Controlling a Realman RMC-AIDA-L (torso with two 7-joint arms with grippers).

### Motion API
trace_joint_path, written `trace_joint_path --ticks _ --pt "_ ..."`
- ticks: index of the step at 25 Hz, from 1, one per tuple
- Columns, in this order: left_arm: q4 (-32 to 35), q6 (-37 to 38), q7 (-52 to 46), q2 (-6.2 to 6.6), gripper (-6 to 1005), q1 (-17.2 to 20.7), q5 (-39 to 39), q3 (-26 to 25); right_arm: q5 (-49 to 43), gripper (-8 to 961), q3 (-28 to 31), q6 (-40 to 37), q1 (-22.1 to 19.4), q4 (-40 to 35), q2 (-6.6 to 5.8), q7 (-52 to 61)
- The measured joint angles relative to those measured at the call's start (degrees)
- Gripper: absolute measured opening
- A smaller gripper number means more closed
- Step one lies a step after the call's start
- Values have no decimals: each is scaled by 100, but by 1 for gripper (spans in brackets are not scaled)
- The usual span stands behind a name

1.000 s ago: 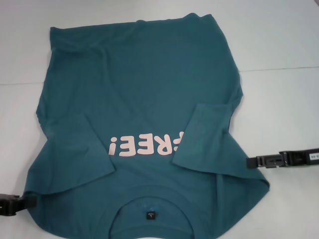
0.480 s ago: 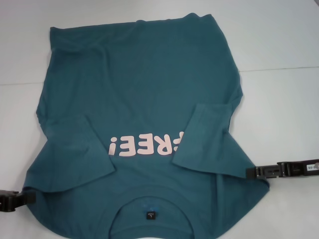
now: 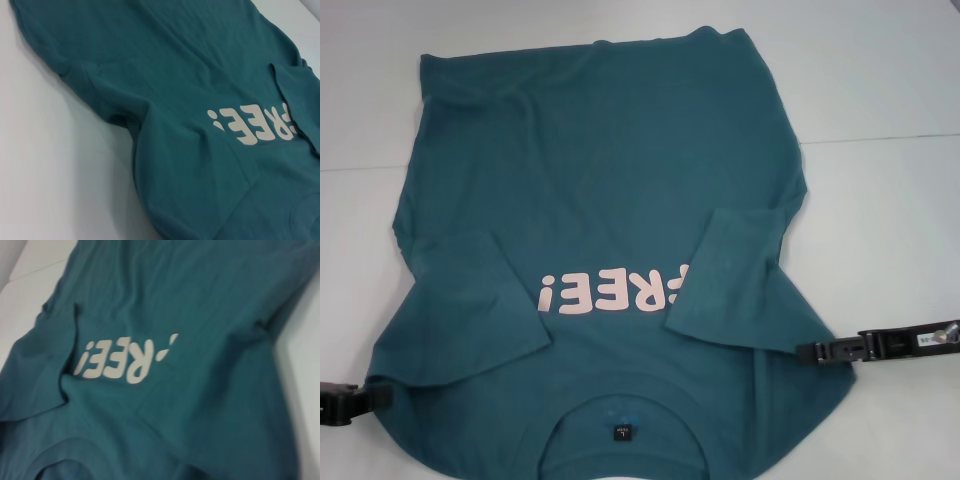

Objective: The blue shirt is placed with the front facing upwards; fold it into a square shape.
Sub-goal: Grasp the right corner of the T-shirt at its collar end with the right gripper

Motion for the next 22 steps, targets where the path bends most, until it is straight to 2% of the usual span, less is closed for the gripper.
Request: trace_joint_path --ticks 6,11,15,22 --pt "-13 -36 0 0 18 -21 0 24 8 941 -3 -318 142 -1 93 -83" --pt "-26 -46 2 0 18 -55 0 27 36 941 36 -638 267 -8 126 -203" --pt "-35 -50 7 -1 18 -77 1 27 43 940 46 -647 277 -7 115 -208" --pt "-41 -114 10 -15 17 -84 1 38 2 939 51 -355 115 -3 12 -94"
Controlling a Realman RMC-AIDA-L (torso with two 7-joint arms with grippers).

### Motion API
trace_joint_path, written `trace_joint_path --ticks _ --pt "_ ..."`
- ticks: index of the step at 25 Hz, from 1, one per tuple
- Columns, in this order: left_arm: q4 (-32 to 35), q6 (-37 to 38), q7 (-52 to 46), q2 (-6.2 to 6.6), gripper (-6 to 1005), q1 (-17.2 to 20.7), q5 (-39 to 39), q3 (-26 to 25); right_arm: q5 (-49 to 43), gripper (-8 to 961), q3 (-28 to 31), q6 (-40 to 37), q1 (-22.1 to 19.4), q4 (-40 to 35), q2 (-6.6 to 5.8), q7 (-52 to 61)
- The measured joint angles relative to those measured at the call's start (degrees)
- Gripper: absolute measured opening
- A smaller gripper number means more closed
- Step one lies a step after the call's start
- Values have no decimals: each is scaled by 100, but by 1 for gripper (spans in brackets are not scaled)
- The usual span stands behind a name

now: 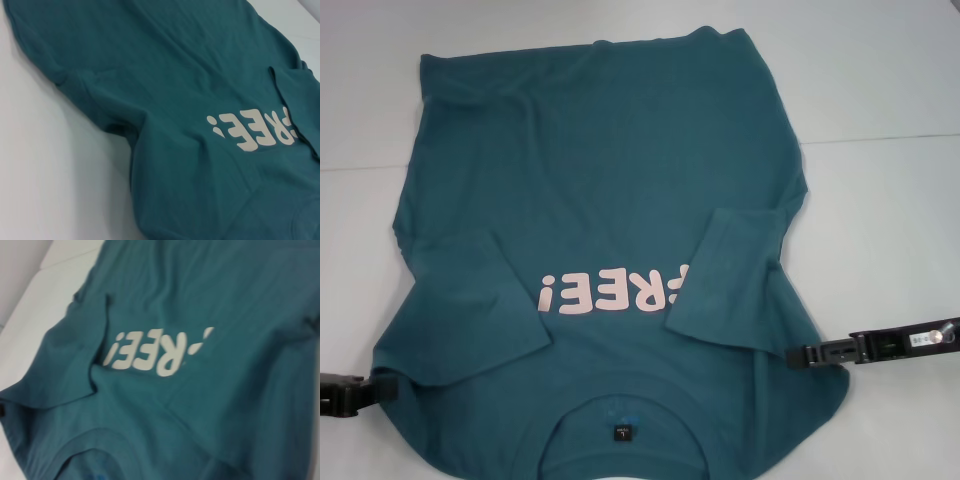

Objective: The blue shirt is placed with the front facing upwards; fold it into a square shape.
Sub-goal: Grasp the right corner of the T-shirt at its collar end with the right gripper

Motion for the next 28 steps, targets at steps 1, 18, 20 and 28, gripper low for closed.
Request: trace_joint_path --ticks 1,18,20,28 --pt "0 -1 0 0 17 0 0 1 -4 939 0 41 -42 1 -30 35" --pt "3 -3 0 -11 18 4 0 5 -27 936 -37 78 -245 -26 -146 180" --pt "3 -3 4 -11 18 5 0 5 -27 929 -44 78 -246 -19 -147 184" --pt "3 -3 21 -11 18 5 0 -9 -44 915 -45 -74 -160 -9 -72 140"
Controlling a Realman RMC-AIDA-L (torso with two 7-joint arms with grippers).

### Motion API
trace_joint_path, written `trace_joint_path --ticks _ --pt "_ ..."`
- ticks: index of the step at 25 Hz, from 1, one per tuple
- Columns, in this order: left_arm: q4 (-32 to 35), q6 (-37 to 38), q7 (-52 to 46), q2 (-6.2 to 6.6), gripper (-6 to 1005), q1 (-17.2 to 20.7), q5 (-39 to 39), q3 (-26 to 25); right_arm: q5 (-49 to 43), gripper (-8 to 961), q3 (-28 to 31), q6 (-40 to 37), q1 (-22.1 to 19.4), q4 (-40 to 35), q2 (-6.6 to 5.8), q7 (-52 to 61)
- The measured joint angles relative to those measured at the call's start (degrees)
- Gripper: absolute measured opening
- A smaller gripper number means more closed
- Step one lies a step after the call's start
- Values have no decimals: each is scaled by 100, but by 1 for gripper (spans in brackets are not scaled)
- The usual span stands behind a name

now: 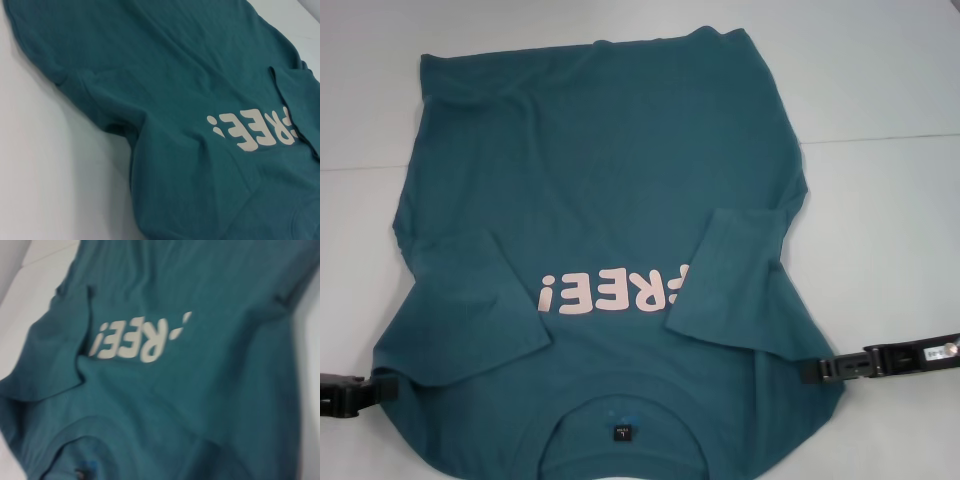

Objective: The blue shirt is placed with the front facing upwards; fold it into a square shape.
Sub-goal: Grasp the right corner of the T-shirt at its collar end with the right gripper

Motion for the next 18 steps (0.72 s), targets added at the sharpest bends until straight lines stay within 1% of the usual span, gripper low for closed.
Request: trace_joint_path --ticks 4,5,6,10,14,18 --pt "0 -1 12 0 18 -9 0 -3 0 915 -6 -176 154 -4 89 -56" --pt "0 -5 14 0 18 -11 0 -3 0 914 -10 -267 240 -5 133 -81" --pt "0 -9 16 0 18 -14 0 -4 0 914 -10 -267 240 -5 133 -81" --pt "0 -22 20 0 17 -23 0 -5 0 914 -17 -469 389 -4 197 -133" --pt "0 -57 23 -2 17 -27 0 -16 -9 914 -120 -509 432 -3 217 -99" --pt "-1 -67 32 -19 17 -23 0 -16 -96 915 -134 -411 385 0 191 -16"
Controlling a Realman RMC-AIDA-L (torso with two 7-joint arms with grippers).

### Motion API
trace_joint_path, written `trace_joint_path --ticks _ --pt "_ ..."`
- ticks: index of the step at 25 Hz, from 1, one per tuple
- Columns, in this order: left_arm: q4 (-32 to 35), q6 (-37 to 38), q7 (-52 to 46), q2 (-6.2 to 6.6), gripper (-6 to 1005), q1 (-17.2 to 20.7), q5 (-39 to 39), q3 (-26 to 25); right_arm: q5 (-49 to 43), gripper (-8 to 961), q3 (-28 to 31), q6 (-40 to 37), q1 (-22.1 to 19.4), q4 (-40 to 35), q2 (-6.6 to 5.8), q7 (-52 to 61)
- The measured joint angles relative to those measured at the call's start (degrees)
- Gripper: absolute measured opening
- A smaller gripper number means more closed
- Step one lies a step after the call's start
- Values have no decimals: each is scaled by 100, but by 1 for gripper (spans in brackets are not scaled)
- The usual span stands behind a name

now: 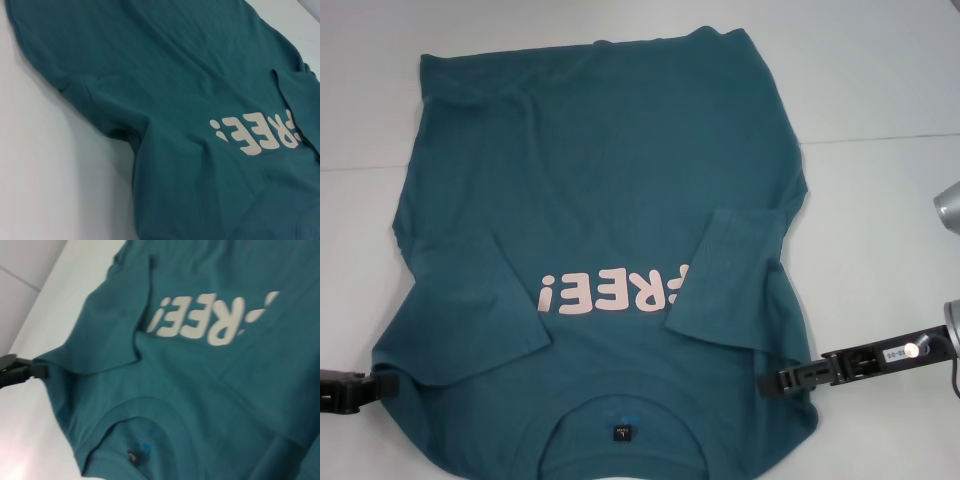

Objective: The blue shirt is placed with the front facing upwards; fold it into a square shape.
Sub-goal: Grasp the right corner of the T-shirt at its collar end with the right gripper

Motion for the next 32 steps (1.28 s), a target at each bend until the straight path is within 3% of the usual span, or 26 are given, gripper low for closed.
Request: trace_joint_path --ticks 13,24,32 --pt "0 -12 15 -34 18 5 0 15 93 914 41 101 -88 -84 -8 -82" --pt "-60 -12 64 -42 18 5 0 16 197 914 189 144 -259 -194 -198 30" --pt "-109 -19 100 -43 17 0 -48 4 -37 915 245 342 -520 -539 -232 330"
